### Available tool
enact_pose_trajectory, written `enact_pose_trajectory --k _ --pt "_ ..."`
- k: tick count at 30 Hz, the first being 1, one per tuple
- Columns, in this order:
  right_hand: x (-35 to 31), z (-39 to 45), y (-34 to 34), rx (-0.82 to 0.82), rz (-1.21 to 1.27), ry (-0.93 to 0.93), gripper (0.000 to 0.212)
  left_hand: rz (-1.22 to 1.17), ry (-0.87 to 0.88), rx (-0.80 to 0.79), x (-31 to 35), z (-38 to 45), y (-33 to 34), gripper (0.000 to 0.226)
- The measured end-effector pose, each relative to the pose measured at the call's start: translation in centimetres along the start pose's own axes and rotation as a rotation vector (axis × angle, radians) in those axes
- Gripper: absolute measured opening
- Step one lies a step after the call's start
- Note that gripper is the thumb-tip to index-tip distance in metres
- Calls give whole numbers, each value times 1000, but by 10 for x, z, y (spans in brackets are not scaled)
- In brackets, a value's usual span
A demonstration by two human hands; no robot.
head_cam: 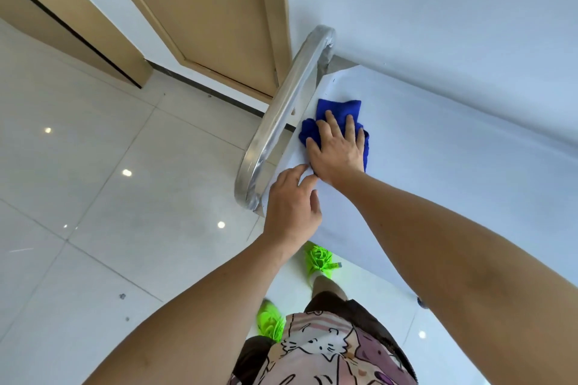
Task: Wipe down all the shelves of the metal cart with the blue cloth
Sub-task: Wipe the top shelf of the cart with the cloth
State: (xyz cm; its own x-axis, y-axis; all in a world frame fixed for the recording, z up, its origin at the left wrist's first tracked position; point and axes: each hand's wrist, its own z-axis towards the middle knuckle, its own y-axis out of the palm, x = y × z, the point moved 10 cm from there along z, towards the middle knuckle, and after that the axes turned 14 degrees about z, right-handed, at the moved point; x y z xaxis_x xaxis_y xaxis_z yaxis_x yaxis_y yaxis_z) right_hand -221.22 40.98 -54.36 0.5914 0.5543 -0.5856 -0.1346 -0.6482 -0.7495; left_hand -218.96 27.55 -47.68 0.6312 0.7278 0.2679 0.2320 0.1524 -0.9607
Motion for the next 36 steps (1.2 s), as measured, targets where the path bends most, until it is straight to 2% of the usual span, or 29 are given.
enact_pose_trajectory --k 3,6,9,15,22,27,36 --pt "-5 -33 15 -20 0 -10 59 -78 -65 8 -14 -36 -3 30" --pt "-8 -66 32 -52 -23 -6 61 -28 -69 -50 -38 -63 -3 27" --pt "-11 -104 54 -60 -40 -10 66 4 -125 -22 -64 -86 -16 25" --pt "-15 -166 94 -75 -138 22 75 3 -80 33 -80 -116 -42 31" --pt "-11 -170 88 -90 -229 -39 69 20 -65 33 -56 -113 -45 35" --pt "-3 -174 84 -31 -237 -123 63 45 -84 22 -44 -113 -28 34" --pt "50 -190 53 -17 -118 -54 70 61 -19 -56 25 -105 5 38"
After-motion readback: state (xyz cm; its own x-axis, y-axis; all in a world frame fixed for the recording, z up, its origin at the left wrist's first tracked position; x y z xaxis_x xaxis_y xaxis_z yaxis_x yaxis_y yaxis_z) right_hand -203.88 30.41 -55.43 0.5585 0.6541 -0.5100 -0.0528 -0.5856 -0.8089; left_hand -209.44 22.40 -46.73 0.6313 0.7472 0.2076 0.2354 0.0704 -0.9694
